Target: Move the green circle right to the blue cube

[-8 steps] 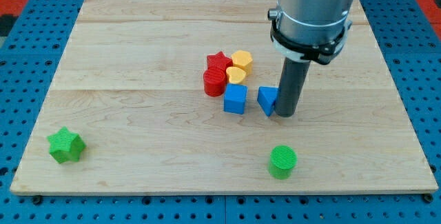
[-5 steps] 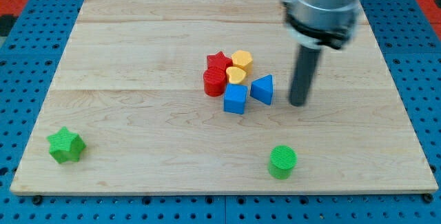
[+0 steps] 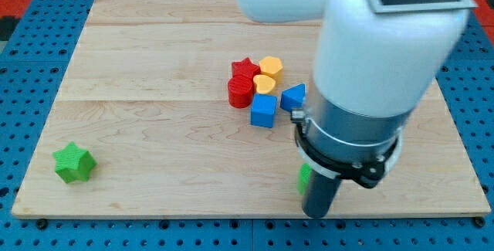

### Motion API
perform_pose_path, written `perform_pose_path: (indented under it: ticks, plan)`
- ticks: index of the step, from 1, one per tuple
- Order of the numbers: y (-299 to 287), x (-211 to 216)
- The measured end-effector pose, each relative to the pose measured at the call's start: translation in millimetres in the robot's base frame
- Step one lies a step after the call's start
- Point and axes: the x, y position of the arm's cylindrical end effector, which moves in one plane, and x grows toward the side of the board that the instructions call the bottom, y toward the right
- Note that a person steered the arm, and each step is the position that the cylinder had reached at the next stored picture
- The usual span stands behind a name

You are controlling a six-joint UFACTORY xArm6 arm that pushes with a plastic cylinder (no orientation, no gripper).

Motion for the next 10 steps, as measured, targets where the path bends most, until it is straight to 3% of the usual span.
perform_pose_path:
  ticks: [2,4,5,6,8,10]
  plan:
    - [-25.8,-54.1]
    - [-14.3,-92.0]
    - [-13.2,-72.0]
    - [28.2,-46.5]
    - [40.0,-83.6]
    - [-10.9,-103.3]
